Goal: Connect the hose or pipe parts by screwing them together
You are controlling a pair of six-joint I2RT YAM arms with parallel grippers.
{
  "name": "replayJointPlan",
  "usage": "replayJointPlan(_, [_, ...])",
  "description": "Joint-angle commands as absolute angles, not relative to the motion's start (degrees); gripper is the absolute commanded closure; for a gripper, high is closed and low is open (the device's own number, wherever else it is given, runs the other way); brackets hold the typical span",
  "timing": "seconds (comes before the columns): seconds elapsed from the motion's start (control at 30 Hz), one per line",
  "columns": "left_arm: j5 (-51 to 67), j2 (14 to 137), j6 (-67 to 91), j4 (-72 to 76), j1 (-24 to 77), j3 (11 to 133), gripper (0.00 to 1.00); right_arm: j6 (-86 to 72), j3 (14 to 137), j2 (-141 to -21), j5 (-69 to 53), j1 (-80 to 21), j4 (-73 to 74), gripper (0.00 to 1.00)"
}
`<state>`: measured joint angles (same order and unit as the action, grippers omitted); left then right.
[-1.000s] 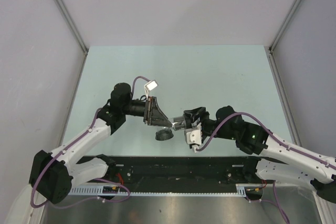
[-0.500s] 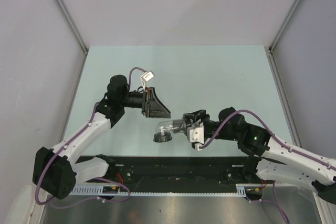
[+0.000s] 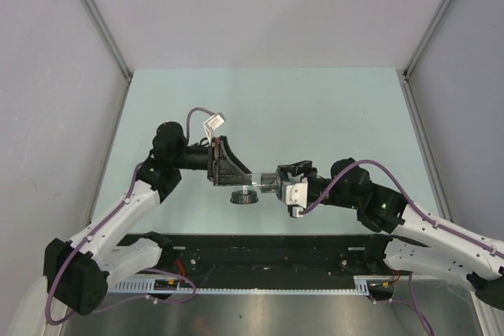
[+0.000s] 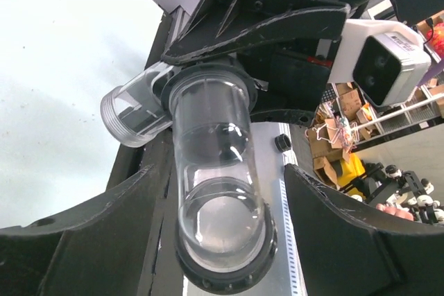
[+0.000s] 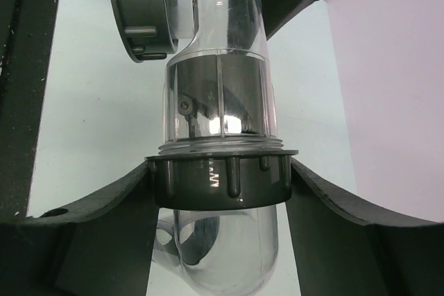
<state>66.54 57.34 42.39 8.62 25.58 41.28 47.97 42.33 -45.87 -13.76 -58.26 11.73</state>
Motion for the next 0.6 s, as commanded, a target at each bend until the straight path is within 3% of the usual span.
replayJointPlan(0.0, [65.83,57.57,43.33,9.58,25.4,39.47,0.23,46.41,43.24,-45.7,-12.83,-58.01,6.68,0.97])
replayJointPlan(0.13, [65.83,57.57,43.42,9.58,25.58,39.38,0.25,46.14,43.24,-46.23,-12.22,-57.75,6.33,0.97])
replayJointPlan(0.3, [66.18,57.31,43.33,9.58,26.8,39.11,0.39,45.0,43.24,-47.55,-12.92,-57.13,5.54,0.97])
replayJointPlan(0.33, [66.36,57.3,43.07,9.58,26.98,39.11,0.45,44.22,43.24,-47.64,-13.27,-57.04,5.36,0.97])
replayJointPlan(0.37, [66.53,57.48,42.98,9.58,27.16,39.02,0.63,43.69,43.24,-47.98,-13.45,-56.87,4.58,0.97])
replayJointPlan(0.4, [66.71,57.57,42.89,9.58,27.25,39.11,0.71,42.9,43.24,-48.16,-13.88,-56.52,4.05,0.97])
replayJointPlan(0.47, [66.53,57.13,41.58,9.58,27.25,39.11,0.84,40.1,43.24,-48.34,-15.9,-55.73,2.47,0.97])
replayJointPlan(0.57, [65.39,56.08,37.46,9.58,27.16,39.55,0.95,33.09,43.24,-48.16,-18.63,-53.98,0.62,0.94])
